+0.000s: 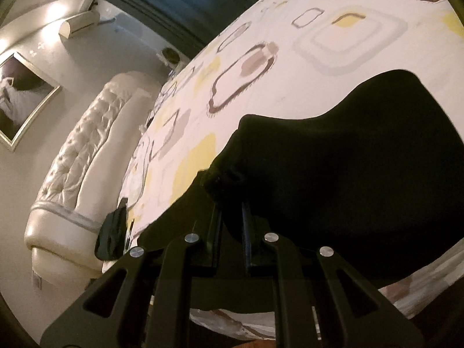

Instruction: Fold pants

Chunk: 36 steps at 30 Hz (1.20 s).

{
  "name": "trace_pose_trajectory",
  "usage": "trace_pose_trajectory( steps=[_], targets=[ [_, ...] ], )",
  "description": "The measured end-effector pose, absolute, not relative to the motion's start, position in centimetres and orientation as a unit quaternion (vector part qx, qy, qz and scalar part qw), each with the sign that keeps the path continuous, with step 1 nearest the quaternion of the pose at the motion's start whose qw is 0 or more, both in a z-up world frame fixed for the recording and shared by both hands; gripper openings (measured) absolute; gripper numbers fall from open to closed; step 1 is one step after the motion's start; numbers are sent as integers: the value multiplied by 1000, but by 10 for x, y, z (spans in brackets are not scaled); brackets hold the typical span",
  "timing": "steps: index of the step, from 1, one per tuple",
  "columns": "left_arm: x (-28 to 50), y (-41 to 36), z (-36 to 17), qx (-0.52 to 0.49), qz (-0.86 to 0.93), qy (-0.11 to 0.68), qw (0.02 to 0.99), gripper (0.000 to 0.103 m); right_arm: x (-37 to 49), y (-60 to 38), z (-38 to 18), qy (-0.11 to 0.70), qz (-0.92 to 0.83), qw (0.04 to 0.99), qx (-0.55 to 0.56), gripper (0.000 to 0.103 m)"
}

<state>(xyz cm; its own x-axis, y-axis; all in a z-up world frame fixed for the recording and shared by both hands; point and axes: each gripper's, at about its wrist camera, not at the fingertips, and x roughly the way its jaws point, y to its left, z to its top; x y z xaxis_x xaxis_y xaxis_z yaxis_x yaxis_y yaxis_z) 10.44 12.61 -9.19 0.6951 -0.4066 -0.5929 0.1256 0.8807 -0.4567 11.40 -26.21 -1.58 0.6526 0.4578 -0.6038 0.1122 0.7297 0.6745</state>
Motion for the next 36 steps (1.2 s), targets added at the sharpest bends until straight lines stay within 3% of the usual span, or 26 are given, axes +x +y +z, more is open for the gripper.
trace_pose_trajectory(
  steps=[36],
  targets=[
    [90, 146, -58, -161, -147, 349, 912, 98, 109, -196, -53, 471, 137, 824, 284, 12]
  ],
)
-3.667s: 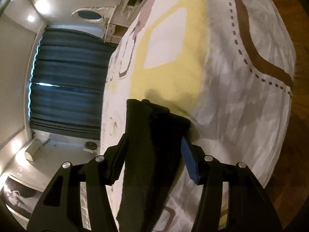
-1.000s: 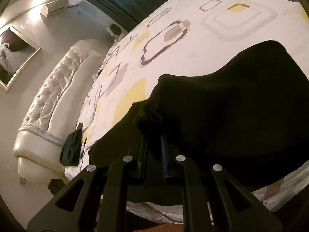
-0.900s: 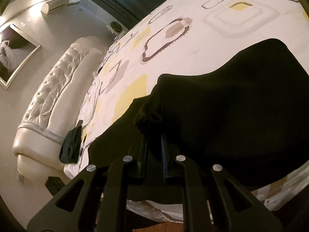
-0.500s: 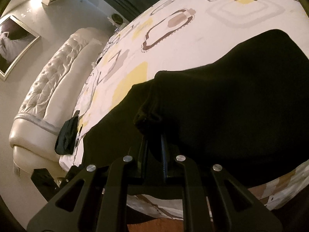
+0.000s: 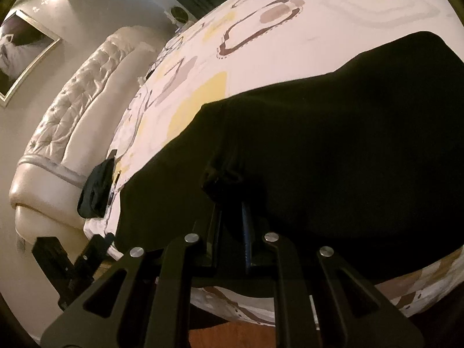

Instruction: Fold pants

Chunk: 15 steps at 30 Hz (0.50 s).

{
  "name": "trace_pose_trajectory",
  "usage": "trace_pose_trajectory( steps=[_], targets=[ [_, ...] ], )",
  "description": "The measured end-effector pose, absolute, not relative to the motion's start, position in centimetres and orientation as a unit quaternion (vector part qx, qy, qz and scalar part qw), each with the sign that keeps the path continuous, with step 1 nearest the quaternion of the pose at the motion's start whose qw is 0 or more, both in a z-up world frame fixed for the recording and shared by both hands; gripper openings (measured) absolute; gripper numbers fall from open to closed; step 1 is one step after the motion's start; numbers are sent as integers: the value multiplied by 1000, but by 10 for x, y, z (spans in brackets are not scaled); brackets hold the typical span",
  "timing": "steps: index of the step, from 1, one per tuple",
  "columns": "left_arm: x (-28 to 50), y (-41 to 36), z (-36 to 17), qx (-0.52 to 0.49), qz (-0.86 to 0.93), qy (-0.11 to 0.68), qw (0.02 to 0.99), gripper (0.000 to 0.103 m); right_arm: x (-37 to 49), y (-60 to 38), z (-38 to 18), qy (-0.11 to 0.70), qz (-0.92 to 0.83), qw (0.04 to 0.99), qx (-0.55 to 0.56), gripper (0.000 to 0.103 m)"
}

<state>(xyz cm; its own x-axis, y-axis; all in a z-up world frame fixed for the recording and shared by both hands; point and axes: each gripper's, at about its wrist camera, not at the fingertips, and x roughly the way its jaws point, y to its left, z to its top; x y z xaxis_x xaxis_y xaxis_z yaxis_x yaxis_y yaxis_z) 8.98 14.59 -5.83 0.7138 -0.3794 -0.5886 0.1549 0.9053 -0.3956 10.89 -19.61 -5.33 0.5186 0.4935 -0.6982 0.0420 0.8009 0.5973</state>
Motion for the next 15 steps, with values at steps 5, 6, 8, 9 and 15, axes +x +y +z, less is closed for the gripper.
trace_pose_trajectory(
  steps=[5, 6, 8, 9, 15],
  targets=[
    [91, 152, -57, -161, -144, 356, 909, 98, 109, -188, -55, 476, 135, 831, 254, 12],
    [91, 153, -58, -162, -143, 358, 908, 98, 109, -186, -56, 477, 134, 833, 247, 12],
    [92, 157, -58, -166, -142, 364, 905, 98, 108, -183, -57, 479, 135, 835, 234, 14],
    [93, 159, -59, -168, -141, 367, 904, 98, 107, -181, -57, 478, 136, 837, 228, 16],
    [94, 173, -61, -181, -134, 381, 897, 98, 102, -172, -58, 476, 141, 842, 213, 28]
  ],
)
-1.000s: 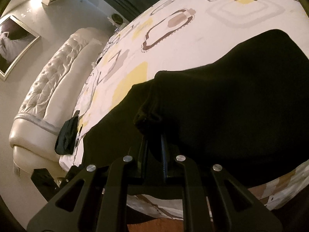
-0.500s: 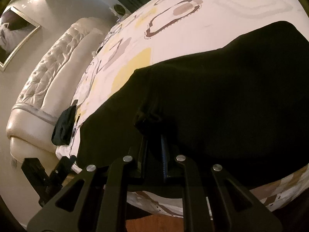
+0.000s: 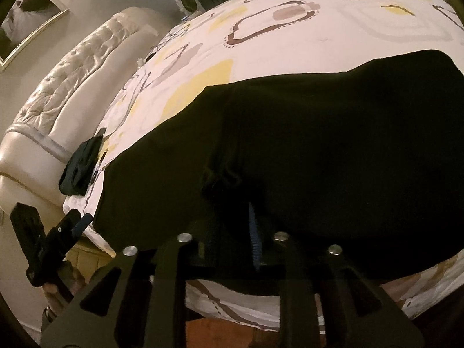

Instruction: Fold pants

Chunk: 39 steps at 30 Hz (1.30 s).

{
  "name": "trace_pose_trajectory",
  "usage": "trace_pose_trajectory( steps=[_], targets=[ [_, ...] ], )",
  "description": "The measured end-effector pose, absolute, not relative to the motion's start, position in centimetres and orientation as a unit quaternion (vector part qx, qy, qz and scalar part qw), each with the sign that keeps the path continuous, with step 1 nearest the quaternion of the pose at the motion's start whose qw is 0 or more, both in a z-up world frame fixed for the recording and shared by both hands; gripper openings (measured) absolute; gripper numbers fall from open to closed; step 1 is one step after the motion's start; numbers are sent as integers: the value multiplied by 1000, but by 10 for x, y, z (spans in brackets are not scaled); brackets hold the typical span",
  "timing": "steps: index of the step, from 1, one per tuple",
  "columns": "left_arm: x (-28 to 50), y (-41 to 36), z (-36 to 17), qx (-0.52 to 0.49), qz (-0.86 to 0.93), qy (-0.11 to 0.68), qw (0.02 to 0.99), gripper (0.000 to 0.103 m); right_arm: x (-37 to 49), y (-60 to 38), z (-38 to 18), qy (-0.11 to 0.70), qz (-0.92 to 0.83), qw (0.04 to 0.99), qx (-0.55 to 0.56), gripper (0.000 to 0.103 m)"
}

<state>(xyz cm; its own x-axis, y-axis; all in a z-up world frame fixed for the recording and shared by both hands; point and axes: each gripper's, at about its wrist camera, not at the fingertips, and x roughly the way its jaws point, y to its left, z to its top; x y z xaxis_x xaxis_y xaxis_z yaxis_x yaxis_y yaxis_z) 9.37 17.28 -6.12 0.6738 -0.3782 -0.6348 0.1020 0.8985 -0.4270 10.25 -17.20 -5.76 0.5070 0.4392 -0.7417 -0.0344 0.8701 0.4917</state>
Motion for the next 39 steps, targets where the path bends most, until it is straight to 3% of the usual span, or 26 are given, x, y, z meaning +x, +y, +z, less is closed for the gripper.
trace_pose_trajectory(
  steps=[4, 8, 10, 12, 15, 22, 39],
  targets=[
    [97, 185, -65, -195, -125, 395, 889, 98, 95, -154, -51, 473, 162, 848, 175, 55],
    [102, 202, -74, -224, -114, 411, 876, 98, 78, -135, -40, 443, 198, 864, 137, 61],
    [105, 214, -78, -245, -109, 418, 868, 98, 59, -133, -35, 418, 219, 873, 123, 72],
    [108, 226, -79, -262, -105, 419, 863, 98, 40, -137, -36, 397, 234, 881, 111, 76],
    [112, 249, -80, -290, -95, 413, 858, 98, 13, -152, -50, 390, 247, 880, 107, 77],
    [137, 288, -100, -336, -74, 436, 832, 98, 2, -174, -91, 457, 243, 844, 142, 77],
    [161, 268, -107, -305, -100, 449, 834, 98, -1, -157, -114, 494, 259, 823, 104, 77]
  ],
)
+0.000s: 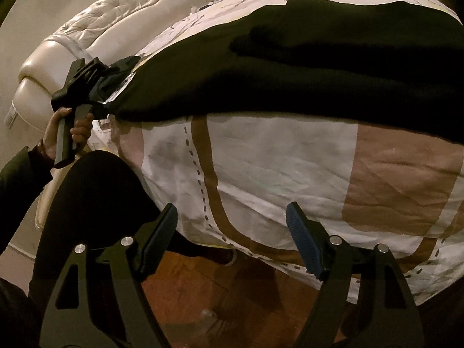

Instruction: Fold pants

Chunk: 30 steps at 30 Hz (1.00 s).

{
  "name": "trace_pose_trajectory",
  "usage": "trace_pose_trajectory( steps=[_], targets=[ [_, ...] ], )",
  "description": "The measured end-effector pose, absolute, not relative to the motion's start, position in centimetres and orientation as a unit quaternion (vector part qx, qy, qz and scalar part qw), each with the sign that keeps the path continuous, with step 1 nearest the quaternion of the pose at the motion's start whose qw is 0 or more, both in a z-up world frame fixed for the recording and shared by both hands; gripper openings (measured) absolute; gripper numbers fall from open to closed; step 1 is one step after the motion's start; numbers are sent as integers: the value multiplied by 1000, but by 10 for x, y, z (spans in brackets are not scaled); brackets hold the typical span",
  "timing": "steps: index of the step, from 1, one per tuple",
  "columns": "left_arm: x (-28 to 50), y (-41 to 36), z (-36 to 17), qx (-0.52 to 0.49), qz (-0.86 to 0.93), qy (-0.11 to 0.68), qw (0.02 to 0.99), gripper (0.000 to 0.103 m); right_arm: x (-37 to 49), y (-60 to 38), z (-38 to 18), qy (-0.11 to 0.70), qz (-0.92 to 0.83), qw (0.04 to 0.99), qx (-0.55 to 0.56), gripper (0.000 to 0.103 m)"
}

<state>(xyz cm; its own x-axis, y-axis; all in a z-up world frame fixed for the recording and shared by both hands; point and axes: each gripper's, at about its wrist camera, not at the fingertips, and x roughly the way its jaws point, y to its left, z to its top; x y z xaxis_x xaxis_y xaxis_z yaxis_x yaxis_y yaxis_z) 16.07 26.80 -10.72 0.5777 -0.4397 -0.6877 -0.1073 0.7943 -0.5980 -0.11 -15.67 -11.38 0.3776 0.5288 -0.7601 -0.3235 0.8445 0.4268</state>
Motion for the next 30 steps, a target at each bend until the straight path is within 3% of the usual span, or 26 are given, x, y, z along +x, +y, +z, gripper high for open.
trace_pose_trajectory(
  steps=[3, 5, 8, 10, 21, 30],
  targets=[
    [162, 261, -105, -284, -110, 451, 839, 94, 0, -158, -115, 496, 256, 822, 110, 77],
    [164, 254, -104, -234, -91, 467, 848, 48, 0, -159, -116, 496, 256, 822, 113, 77],
    [163, 258, -104, -224, -88, 467, 851, 26, 1, -160, -116, 495, 257, 822, 115, 77],
    [161, 264, -103, -253, -101, 464, 843, 18, 1, -161, -115, 493, 257, 823, 118, 77],
    [160, 241, -51, -260, -133, 409, 864, 12, 5, -182, -97, 463, 235, 840, 158, 77],
    [164, 172, 12, -240, -210, 364, 875, 12, 8, -208, -69, 423, 217, 854, 210, 77]
  ],
)
